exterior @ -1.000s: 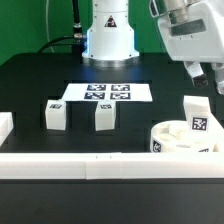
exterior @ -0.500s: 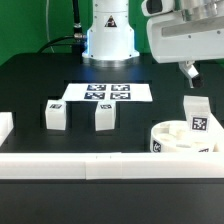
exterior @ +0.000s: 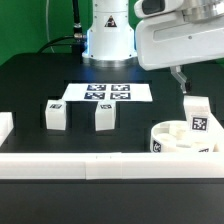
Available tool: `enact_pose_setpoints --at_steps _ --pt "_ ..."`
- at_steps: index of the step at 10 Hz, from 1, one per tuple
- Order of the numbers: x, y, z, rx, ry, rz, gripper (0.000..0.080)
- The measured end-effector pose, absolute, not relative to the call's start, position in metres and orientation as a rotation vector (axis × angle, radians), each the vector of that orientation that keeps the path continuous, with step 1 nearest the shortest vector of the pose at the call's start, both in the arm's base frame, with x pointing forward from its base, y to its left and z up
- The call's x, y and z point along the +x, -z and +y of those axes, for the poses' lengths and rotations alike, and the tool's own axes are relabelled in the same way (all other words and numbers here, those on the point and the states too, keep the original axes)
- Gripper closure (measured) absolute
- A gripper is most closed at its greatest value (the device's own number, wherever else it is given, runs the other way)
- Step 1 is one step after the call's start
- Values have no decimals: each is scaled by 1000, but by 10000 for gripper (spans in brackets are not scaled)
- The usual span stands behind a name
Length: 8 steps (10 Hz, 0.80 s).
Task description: Assemble stool
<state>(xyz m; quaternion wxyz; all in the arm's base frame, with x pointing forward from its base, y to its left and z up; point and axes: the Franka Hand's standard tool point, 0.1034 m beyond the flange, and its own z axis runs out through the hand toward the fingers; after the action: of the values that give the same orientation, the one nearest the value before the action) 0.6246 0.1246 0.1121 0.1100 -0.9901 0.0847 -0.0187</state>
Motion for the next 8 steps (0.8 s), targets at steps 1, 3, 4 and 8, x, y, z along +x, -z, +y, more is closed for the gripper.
enact_pose_setpoints --at_steps 1,3,4,8 --pt "626 -113 124 -2926 75 122 151" --pt "625 -111 122 -2935 91 -72 151" --pt "625 -110 121 -2936 108 -236 151" --pt "629 -103 119 -2865 184 -1100 151"
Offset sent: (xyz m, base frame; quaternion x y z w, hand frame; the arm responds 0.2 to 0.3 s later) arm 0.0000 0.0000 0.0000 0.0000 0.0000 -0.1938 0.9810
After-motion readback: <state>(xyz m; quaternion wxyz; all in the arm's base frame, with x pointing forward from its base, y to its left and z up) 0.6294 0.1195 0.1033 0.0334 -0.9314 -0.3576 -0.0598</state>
